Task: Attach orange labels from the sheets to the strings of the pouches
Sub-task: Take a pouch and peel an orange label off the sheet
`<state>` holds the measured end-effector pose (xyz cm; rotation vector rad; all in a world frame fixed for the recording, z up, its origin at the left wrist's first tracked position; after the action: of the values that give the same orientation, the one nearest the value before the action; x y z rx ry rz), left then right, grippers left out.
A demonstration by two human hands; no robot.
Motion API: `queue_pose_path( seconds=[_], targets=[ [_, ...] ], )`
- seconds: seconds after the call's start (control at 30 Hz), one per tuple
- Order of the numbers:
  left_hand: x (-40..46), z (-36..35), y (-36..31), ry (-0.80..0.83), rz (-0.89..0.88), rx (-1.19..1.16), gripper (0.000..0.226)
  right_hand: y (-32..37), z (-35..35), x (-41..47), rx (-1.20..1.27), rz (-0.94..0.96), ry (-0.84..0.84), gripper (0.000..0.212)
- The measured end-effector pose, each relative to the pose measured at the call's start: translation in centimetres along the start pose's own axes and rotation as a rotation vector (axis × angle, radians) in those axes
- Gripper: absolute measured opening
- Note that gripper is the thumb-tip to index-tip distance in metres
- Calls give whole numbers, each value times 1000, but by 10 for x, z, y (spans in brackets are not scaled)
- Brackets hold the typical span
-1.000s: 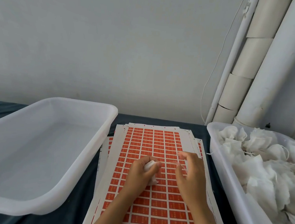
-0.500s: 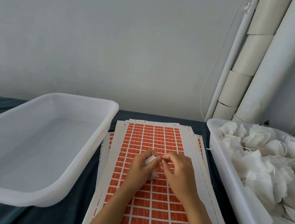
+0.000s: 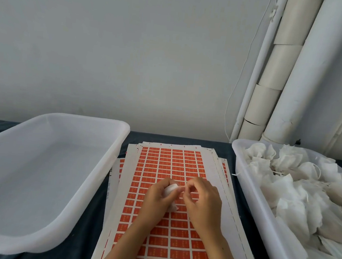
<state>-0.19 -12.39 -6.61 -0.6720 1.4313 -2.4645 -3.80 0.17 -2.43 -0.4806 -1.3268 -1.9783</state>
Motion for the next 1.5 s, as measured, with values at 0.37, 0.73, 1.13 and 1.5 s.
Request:
queue_pose_path(
  seconds=[0.37,0.73,1.13,1.5],
  targets=[
    [-6,-11,-8,187,53,-66,35,-21,-5,-4,208,-179,81,16],
    [-7,-2,0,100,153,-231,31,-22,-14,-5,73,-215,191,19],
    [0,11,-13,-121,-187,353,21,-15,-13,-8,150,-135,176,7],
    [0,13,-12,-77,-72,101,25,-15,-13,-10,205,-129,200,6]
  ],
)
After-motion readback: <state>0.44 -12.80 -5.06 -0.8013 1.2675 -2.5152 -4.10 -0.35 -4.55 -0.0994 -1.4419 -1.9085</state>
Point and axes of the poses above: each hand's wrist, its own x-axis towards the middle knuckle, its own z-axis out of the back of the hand, y = z × x, the point moved 8 cm from there along x, towards the middle knuckle, and after that the axes turned 15 degrees about x, right-handed, at the moved point
